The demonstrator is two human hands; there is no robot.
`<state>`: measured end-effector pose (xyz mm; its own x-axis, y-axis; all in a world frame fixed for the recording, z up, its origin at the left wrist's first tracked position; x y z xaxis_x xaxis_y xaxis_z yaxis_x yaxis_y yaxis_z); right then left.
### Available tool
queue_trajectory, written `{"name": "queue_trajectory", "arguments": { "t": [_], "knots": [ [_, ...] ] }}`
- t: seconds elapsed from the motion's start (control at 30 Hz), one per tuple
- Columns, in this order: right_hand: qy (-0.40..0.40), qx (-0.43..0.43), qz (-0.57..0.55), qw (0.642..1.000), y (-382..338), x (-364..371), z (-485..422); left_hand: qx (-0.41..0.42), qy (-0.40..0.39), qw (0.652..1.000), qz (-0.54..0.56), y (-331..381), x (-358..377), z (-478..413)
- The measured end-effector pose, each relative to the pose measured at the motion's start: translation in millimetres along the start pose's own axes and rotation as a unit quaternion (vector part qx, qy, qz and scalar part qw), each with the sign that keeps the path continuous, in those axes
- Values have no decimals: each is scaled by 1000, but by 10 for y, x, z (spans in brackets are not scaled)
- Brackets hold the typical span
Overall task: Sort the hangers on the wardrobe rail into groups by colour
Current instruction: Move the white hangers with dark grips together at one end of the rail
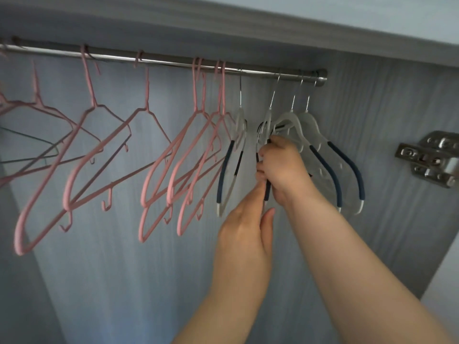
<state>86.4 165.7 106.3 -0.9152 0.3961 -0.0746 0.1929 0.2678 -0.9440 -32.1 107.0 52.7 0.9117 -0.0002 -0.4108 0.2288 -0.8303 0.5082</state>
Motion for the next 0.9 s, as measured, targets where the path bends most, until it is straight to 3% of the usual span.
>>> {"name": "queue_trajectory", "arguments": {
  "t": [0.2, 0.27, 0.33, 0.4, 0.47, 0.53, 0.63, 0.7, 0.9],
  "knots": [
    [6, 35, 23, 999, 16, -250, 69, 15, -36, 999, 14, 118, 157, -54],
    [-2, 48, 64, 997, -20, -295, 101, 63, 21, 997, -27, 231, 26, 25],
    [-2, 46, 207, 977, -85, -334, 125, 119, 110, 984, -79, 354, -181, 155],
    [41, -10, 396, 917, -260, -321, 206, 133, 200, 963, -121, 442, -466, 240],
    [91, -173, 437, 878, -598, -167, 396, 115, 252, 950, -143, 482, -743, 225],
    [76, -261, 404, 873, -782, -1, 460, 59, 233, 960, -145, 417, -909, 83],
    [-80, -164, 282, 942, -629, 293, 241, -59, 96, 988, -109, 145, -857, -225],
    [-144, -92, 195, 966, -418, 449, 124, -91, 32, 989, -112, -12, -724, -345],
    [-161, -33, 14, 986, -28, 524, 19, -122, -31, 986, -113, -341, -472, -414]
  ]
}}
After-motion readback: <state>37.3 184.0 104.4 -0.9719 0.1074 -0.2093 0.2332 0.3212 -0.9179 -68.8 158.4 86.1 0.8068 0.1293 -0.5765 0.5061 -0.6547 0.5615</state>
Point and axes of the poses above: each hand's wrist, its own z-axis away from the middle knuckle, its own x-axis out of the palm, y = z × x, the point moved 7 cm from there along -z, towards the middle knuckle, and after that the axes turned 12 degrees about -y, right-handed, at the moved point
